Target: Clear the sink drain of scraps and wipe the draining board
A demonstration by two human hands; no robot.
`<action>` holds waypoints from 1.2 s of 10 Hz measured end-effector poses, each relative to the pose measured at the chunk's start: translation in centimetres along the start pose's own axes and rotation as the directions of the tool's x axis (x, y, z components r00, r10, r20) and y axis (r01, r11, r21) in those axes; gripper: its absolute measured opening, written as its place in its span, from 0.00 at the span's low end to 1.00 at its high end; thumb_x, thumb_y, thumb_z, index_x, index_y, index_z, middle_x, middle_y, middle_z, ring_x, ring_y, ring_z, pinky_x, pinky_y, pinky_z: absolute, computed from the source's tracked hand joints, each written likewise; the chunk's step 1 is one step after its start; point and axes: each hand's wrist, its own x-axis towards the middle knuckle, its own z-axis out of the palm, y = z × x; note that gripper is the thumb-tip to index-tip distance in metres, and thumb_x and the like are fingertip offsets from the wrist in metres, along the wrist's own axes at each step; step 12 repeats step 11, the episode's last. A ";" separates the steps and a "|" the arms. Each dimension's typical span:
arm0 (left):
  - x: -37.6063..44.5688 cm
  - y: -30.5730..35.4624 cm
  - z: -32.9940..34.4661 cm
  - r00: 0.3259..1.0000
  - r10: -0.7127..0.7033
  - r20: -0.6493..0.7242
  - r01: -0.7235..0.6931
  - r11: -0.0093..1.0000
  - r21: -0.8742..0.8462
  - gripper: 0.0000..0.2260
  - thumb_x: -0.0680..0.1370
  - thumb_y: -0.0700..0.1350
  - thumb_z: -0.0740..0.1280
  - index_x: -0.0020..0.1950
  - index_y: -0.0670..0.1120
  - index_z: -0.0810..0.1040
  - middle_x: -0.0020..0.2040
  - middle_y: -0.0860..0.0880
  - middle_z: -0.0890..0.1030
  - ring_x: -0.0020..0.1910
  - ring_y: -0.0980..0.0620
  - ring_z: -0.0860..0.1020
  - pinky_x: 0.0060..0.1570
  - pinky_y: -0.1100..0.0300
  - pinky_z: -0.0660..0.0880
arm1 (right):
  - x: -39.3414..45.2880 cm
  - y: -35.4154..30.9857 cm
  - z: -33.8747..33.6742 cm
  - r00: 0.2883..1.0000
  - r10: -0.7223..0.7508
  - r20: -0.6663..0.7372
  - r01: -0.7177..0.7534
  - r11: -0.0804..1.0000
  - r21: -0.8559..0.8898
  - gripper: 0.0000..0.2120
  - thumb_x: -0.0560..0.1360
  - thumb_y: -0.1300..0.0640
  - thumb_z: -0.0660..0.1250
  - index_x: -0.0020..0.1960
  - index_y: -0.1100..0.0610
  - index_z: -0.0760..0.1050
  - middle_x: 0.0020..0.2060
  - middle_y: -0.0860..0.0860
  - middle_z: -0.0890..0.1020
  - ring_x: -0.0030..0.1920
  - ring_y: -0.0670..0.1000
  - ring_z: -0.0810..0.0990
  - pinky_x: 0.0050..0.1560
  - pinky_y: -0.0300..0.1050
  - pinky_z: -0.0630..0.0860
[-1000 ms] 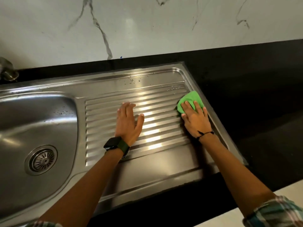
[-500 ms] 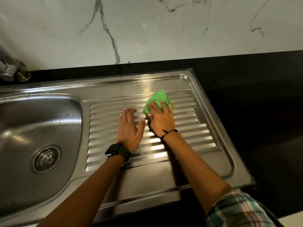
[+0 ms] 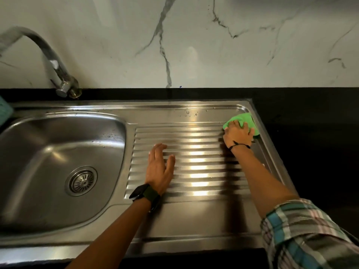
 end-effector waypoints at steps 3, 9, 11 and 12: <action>-0.1 0.9 0.7 0.997 -0.039 -0.059 0.035 0.997 -0.070 0.17 0.78 0.43 0.59 0.66 0.42 0.66 0.65 0.42 0.70 0.58 0.44 0.73 0.55 0.53 0.74 | -3.2 -8.4 2.0 0.924 -0.376 0.065 0.362 0.918 0.162 0.19 0.79 0.55 0.54 0.69 0.54 0.66 0.72 0.52 0.67 0.75 0.58 0.55 0.75 0.59 0.49; -2.8 -5.7 -19.2 0.917 -0.300 -0.264 0.215 0.927 -0.307 0.24 0.75 0.46 0.67 0.68 0.49 0.62 0.61 0.47 0.75 0.54 0.52 0.77 0.51 0.58 0.78 | -19.0 -30.3 2.2 0.787 -0.559 0.260 -0.146 0.241 0.960 0.12 0.79 0.58 0.58 0.40 0.53 0.76 0.42 0.53 0.81 0.44 0.51 0.79 0.50 0.49 0.77; -1.4 -11.8 -32.7 0.832 -0.194 -0.519 0.161 0.981 -0.109 0.24 0.72 0.40 0.68 0.68 0.48 0.67 0.59 0.45 0.80 0.57 0.47 0.78 0.51 0.67 0.71 | -22.9 -41.4 0.1 0.760 -0.648 0.049 0.143 0.240 0.960 0.12 0.77 0.52 0.62 0.59 0.42 0.74 0.56 0.48 0.80 0.52 0.43 0.77 0.52 0.37 0.72; -1.4 -11.8 -32.7 0.832 -0.194 -0.519 0.161 0.981 -0.109 0.24 0.72 0.40 0.68 0.68 0.48 0.67 0.59 0.45 0.80 0.57 0.47 0.78 0.51 0.67 0.71 | -22.9 -41.4 0.1 0.760 -0.648 0.049 0.143 0.240 0.960 0.12 0.77 0.52 0.62 0.59 0.42 0.74 0.56 0.48 0.80 0.52 0.43 0.77 0.52 0.37 0.72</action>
